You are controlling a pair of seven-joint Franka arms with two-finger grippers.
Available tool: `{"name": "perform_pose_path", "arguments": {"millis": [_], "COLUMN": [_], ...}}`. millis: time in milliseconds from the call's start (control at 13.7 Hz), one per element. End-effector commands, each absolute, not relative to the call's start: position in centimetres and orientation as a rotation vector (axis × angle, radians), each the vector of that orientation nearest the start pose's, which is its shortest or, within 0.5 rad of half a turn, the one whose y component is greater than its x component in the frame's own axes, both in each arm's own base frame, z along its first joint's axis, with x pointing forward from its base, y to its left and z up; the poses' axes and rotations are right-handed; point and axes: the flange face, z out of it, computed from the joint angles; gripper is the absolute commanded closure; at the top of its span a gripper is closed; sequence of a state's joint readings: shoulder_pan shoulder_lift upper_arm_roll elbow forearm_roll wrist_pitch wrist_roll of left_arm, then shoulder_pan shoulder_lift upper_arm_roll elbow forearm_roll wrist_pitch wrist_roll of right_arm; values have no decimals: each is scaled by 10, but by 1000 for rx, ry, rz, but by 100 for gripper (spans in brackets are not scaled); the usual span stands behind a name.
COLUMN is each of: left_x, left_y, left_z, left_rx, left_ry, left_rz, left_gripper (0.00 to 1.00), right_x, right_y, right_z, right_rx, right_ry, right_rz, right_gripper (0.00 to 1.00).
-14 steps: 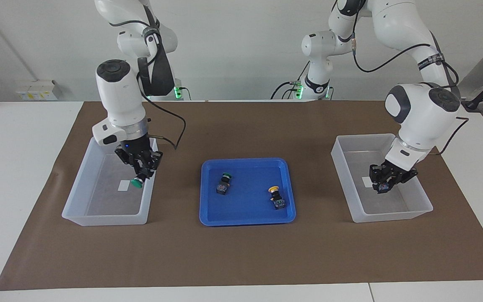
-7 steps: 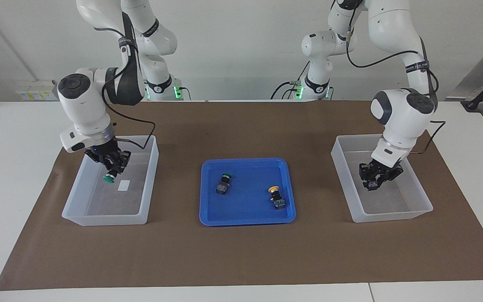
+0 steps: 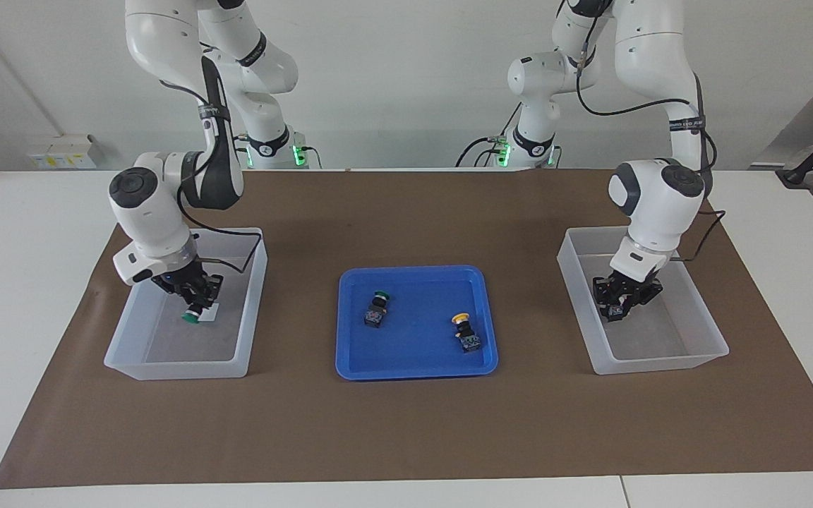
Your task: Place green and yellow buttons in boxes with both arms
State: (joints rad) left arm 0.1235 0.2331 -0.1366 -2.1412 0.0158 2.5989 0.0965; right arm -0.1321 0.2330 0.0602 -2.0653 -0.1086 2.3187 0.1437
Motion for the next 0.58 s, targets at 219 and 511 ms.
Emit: {"name": "perform_pose_path", "arguments": {"millis": [219,511], "left_x": [578,580], "left_y": [-15,-18], "left_z": [315,314], "left_rx": [-3124,-3125], "left_ry": [144,156], "left_rz": [-385,-383], "left_gripper": [100,52], "right_x": [582,606], "right_y": [-45,-4], "right_z": [344,413], "right_rx": [-3205,-3205], "right_ry": [211,139], "right_rz": [-106,-176], "right_gripper": [0,0]}}
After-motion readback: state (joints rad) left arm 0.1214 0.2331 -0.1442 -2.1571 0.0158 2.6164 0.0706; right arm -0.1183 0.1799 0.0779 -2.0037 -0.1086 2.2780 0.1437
